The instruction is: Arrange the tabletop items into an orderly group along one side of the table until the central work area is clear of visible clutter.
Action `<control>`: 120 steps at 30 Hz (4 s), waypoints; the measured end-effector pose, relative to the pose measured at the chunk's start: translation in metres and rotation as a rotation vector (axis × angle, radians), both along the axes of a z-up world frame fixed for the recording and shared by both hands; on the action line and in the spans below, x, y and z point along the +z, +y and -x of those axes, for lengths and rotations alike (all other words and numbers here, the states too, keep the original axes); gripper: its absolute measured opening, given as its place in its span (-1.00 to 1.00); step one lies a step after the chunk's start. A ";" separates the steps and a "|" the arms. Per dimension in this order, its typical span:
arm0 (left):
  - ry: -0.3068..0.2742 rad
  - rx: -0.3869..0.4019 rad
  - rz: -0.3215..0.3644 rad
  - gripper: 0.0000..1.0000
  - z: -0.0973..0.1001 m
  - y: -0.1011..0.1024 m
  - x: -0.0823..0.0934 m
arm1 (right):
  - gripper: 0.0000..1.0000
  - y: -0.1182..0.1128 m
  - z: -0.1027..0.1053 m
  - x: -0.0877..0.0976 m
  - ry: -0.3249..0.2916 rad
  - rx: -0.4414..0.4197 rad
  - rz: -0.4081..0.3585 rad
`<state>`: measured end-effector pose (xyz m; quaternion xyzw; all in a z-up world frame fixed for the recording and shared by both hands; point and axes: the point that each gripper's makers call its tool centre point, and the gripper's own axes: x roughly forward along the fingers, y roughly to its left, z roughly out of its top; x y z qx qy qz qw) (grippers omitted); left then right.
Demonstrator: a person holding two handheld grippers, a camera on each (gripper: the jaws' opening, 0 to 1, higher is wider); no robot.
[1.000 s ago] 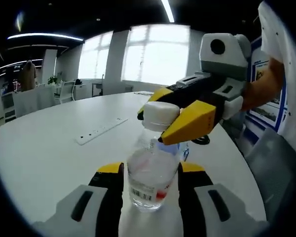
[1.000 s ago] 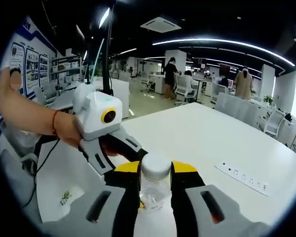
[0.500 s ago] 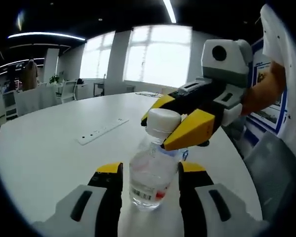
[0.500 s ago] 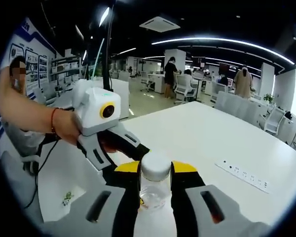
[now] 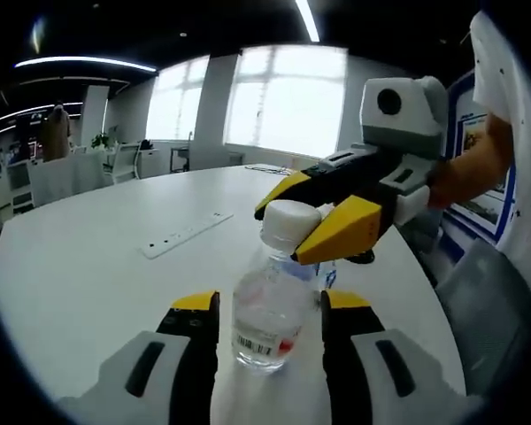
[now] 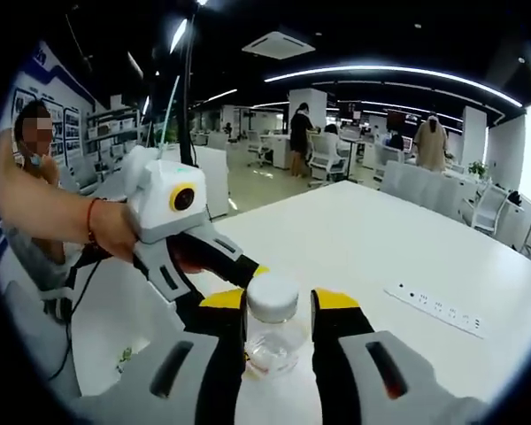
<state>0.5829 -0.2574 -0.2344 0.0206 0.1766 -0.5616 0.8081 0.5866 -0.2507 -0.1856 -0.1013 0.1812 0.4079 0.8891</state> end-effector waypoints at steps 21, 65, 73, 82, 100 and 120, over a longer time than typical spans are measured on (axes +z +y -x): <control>0.025 0.045 -0.003 0.01 0.011 0.014 0.011 | -0.13 -0.020 0.001 0.017 0.007 -0.034 -0.066; 0.098 0.156 -0.086 0.09 0.069 0.058 0.029 | 0.17 -0.074 0.023 0.027 0.023 -0.022 -0.075; 0.156 0.131 -0.125 0.10 0.092 0.070 0.012 | 0.16 -0.077 0.027 0.027 0.023 -0.027 -0.077; 0.238 0.078 -0.164 0.10 0.114 0.079 -0.014 | 0.14 -0.083 0.029 0.024 0.029 -0.042 -0.075; 0.357 -0.020 -0.229 -0.06 0.139 0.083 -0.056 | 0.13 -0.087 0.040 0.005 0.073 -0.024 -0.050; 0.417 -0.086 -0.220 -0.35 0.149 0.072 -0.072 | 0.07 -0.086 0.057 -0.015 0.126 -0.012 -0.029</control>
